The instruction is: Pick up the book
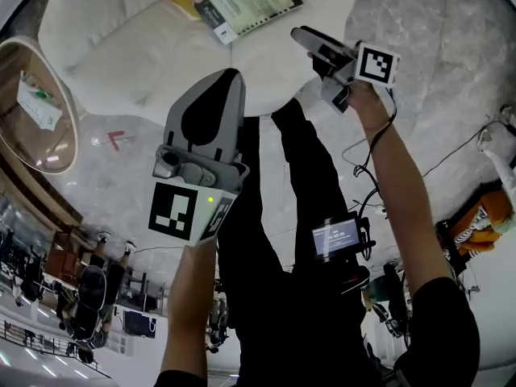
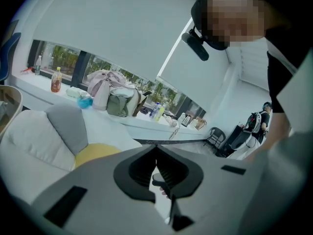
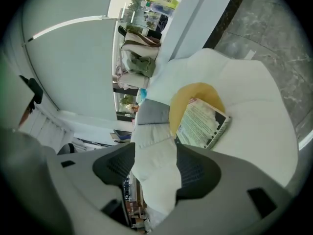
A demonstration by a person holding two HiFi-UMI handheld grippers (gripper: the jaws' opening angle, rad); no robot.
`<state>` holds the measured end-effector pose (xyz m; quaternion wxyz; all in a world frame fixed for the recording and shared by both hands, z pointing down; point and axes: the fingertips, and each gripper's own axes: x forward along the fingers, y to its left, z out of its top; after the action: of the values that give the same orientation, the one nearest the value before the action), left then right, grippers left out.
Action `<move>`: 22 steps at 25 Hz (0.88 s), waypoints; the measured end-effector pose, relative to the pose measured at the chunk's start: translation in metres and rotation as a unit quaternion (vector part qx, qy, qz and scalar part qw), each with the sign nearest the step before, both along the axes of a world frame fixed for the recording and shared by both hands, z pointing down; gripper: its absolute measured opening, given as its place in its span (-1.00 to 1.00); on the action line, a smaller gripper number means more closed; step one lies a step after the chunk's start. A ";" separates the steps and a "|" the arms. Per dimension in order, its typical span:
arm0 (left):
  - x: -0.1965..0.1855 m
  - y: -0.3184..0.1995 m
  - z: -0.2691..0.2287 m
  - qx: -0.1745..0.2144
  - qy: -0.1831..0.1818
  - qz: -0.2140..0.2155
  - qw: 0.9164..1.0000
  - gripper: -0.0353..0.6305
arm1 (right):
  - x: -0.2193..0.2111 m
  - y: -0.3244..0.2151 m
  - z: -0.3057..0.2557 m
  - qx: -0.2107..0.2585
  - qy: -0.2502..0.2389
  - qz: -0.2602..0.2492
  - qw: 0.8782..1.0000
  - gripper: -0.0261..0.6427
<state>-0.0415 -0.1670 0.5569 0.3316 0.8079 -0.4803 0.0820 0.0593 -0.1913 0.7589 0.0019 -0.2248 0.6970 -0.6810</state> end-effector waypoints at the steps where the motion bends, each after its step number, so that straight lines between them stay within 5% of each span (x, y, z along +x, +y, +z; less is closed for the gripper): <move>1: 0.000 -0.002 0.005 -0.001 0.000 0.001 1.000 -0.85 | 0.001 -0.001 0.009 0.001 0.007 0.001 1.000 -0.13; 22: -0.001 -0.008 0.078 -0.009 -0.005 0.024 1.000 -0.85 | 0.020 -0.025 0.154 -0.014 0.114 0.027 0.993 0.06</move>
<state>-0.0427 -0.1754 0.6349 0.3340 0.8159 -0.4615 0.0985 0.0790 -0.2165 0.9132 -0.0619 -0.3194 0.6771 -0.6601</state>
